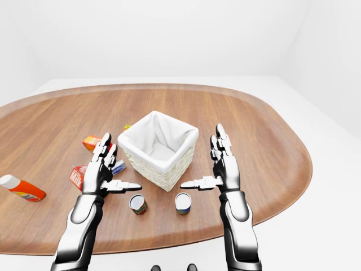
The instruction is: Pick up the tomato sauce, and put it in the basket.
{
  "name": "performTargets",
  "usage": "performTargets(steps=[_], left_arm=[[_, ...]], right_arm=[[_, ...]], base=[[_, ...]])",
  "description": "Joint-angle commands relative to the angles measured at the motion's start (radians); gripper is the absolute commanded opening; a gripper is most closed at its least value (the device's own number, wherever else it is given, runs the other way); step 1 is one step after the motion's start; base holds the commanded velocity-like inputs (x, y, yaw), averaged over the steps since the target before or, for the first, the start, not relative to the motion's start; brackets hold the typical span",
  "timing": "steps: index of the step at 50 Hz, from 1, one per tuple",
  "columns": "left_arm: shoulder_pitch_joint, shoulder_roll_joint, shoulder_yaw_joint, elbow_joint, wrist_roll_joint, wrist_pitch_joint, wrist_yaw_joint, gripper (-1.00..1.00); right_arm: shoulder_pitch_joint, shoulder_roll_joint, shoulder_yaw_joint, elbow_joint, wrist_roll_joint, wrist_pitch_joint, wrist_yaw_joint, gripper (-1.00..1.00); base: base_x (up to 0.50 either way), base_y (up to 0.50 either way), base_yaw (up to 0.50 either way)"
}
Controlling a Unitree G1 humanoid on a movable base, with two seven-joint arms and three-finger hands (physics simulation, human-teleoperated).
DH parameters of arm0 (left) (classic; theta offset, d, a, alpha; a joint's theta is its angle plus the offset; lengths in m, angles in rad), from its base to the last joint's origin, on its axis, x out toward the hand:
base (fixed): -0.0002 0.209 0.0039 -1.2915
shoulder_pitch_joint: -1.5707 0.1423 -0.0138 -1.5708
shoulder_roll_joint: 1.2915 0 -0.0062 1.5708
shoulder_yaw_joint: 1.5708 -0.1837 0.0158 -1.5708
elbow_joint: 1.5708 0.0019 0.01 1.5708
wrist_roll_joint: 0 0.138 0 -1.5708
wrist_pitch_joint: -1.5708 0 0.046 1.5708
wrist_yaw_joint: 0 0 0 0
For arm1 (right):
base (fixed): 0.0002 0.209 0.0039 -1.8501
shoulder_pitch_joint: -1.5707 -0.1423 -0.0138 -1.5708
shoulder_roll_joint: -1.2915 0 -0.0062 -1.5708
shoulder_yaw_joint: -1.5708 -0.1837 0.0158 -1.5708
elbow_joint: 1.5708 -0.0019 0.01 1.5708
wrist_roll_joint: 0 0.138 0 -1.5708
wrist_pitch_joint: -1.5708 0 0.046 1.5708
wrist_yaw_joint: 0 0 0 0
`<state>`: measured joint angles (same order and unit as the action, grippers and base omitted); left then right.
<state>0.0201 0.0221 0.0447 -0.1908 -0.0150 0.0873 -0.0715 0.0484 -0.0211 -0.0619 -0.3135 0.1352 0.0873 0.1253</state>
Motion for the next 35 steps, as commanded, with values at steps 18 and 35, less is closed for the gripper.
performTargets(steps=[18, 35], left_arm=[[0.004, 0.001, 0.0, 0.003, 0.002, 0.0, -0.001, 0.99], [0.001, 0.005, 0.003, 0.006, 0.021, 0.0, 0.001, 0.99]], right_arm=[[0.005, 0.002, 0.003, 0.018, 0.005, 0.0, 0.007, 1.0], [0.031, 0.004, 0.032, -0.006, -0.049, 0.0, 0.026, 1.0]], base=[[0.0, 0.0, 0.0], [0.07, 0.0, 0.0]])
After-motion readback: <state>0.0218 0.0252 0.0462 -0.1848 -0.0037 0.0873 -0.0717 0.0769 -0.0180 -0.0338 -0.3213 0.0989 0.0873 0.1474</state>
